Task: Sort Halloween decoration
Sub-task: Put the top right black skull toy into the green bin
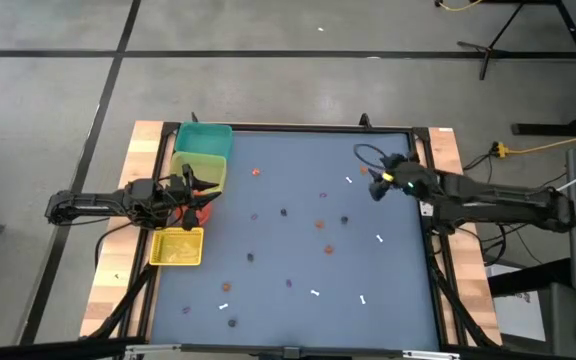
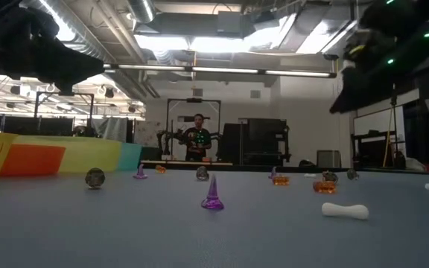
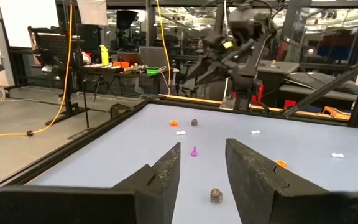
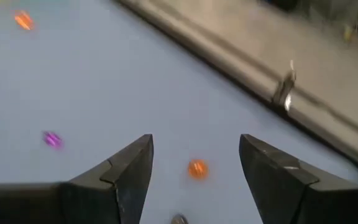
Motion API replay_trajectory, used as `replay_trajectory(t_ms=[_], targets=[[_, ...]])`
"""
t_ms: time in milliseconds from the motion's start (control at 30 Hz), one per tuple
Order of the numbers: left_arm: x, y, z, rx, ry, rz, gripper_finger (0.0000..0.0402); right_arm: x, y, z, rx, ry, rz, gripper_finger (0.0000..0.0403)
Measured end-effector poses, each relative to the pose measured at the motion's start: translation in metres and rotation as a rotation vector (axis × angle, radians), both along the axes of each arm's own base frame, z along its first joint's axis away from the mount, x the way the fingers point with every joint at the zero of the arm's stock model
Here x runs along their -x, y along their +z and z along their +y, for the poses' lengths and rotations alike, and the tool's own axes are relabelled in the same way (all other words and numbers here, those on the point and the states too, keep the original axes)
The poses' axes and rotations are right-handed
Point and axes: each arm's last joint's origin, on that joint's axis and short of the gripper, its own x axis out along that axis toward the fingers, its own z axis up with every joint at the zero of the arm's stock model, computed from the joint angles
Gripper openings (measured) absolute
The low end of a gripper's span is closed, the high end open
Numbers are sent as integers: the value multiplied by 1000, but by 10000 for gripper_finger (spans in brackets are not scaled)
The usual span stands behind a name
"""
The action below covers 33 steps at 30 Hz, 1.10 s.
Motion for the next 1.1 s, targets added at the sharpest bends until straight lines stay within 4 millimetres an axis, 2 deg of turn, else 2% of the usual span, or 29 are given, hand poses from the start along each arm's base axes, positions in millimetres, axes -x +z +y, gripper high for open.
replay_trajectory(t_ms=[200, 433, 867, 1100], targets=[[0, 0, 0, 0, 0, 0, 114, -11, -11, -30, -182, -43, 121, 239], [0, 0, 0, 11, 0, -4, 114, -15, -35, -49, -338, -12, 223, 239], [0, 0, 0, 11, 0, -3, 114, -21, -68, -54, -499, -4, 370, 239], [0, 0, 0, 11, 0, -3, 114, -24, -78, -56, -526, -8, 414, 238]])
